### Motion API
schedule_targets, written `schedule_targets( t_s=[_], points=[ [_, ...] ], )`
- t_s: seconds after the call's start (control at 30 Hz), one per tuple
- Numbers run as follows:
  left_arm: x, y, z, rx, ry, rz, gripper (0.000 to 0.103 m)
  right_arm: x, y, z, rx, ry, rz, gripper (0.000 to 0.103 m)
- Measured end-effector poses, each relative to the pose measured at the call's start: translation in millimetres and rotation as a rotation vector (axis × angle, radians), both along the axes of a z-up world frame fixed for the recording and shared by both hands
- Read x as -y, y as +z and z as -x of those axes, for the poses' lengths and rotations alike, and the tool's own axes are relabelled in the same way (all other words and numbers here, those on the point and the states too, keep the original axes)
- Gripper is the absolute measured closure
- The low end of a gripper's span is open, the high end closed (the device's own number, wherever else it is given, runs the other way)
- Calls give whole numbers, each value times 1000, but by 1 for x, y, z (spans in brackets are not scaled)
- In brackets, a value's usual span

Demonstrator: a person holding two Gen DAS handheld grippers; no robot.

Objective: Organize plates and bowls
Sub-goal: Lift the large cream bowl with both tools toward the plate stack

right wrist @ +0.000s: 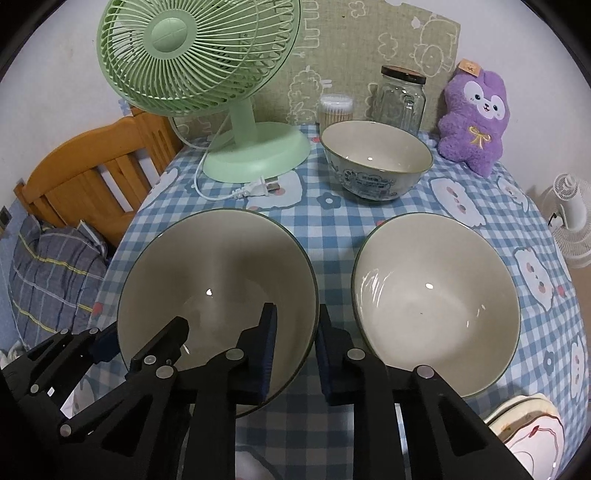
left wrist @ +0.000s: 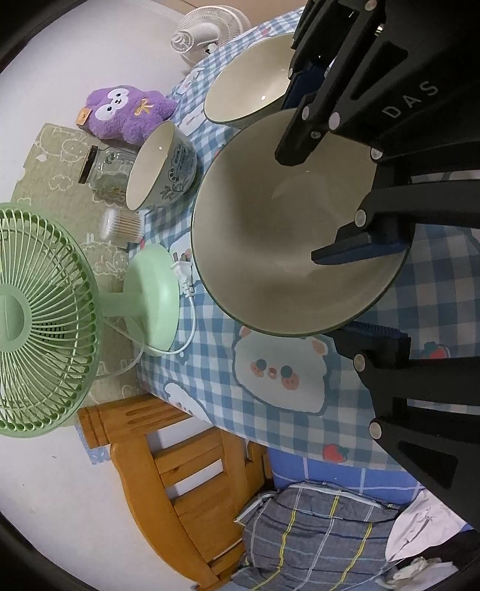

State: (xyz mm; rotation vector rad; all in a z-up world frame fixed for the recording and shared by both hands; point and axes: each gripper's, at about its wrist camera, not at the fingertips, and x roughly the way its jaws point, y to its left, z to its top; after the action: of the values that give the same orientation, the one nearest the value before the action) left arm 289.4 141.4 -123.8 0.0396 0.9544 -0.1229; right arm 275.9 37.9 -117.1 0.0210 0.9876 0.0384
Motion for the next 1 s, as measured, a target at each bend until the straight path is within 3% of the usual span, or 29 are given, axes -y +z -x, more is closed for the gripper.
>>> schedule_targets(
  t_s=[0.13, 0.43, 1.0],
  points=[
    [-1, 1, 3, -1, 17, -10, 79, 1, 1, 3, -3, 0, 3, 88],
    [-1, 9, 29, -5, 39, -21, 78, 2, 10, 30, 9, 23, 2, 88],
    [12, 14, 111, 20, 34, -36, 78, 17, 18, 120, 31, 17, 5, 88]
  ],
)
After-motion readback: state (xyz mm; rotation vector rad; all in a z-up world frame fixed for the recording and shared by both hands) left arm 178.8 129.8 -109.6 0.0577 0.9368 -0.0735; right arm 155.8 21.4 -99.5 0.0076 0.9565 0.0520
